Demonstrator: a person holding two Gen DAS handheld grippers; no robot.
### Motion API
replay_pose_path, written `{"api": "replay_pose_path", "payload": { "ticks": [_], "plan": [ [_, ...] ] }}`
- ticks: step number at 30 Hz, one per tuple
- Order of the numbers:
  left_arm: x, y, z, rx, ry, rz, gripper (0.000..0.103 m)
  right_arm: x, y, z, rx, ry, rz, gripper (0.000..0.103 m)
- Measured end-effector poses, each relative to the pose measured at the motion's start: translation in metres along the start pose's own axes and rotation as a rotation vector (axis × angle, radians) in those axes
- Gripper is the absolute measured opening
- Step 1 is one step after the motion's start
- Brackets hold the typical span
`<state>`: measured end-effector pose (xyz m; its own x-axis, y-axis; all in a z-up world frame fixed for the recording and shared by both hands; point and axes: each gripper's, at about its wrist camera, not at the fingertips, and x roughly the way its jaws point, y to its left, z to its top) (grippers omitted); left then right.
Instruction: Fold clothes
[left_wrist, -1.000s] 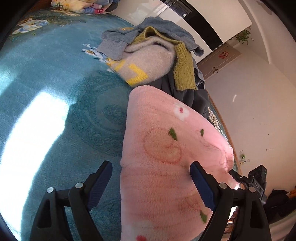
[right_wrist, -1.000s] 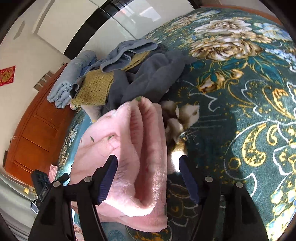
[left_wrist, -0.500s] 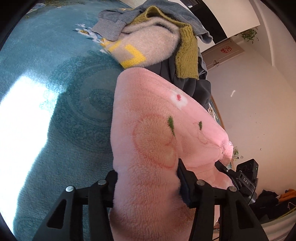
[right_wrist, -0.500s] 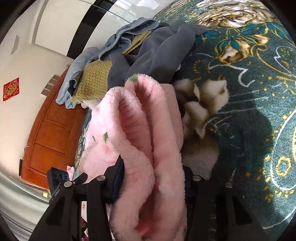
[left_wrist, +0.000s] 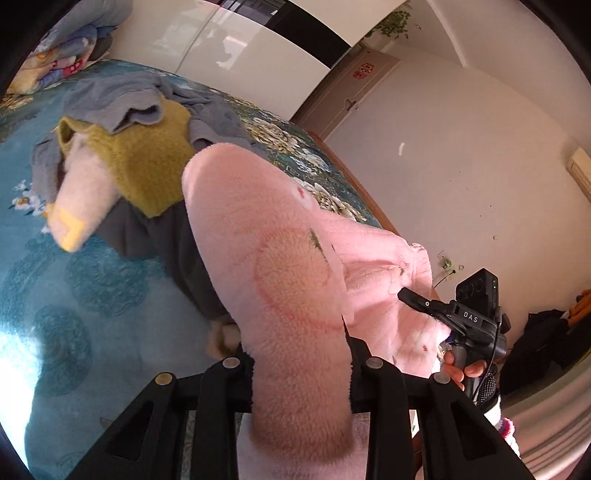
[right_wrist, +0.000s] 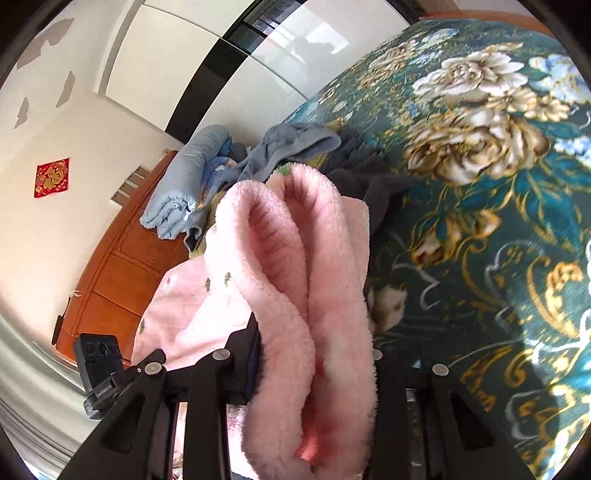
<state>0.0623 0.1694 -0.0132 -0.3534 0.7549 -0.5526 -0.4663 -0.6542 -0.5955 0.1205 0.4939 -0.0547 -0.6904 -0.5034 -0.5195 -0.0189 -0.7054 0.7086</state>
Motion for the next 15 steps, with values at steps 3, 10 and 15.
{"api": "replay_pose_path", "payload": {
  "ticks": [3, 10, 15],
  "plan": [
    [0.055, -0.026, 0.027, 0.012, 0.040, -0.034, 0.031, -0.035, -0.025, 0.044, 0.000, -0.025, -0.070, 0.035],
    [0.174, -0.064, 0.056, 0.043, 0.074, -0.070, 0.031, -0.090, -0.097, 0.132, -0.031, -0.063, -0.256, 0.035],
    [0.256, -0.089, 0.073, 0.068, 0.089, -0.090, 0.031, -0.110, -0.155, 0.179, -0.001, -0.126, -0.303, 0.035]
  ]
}}
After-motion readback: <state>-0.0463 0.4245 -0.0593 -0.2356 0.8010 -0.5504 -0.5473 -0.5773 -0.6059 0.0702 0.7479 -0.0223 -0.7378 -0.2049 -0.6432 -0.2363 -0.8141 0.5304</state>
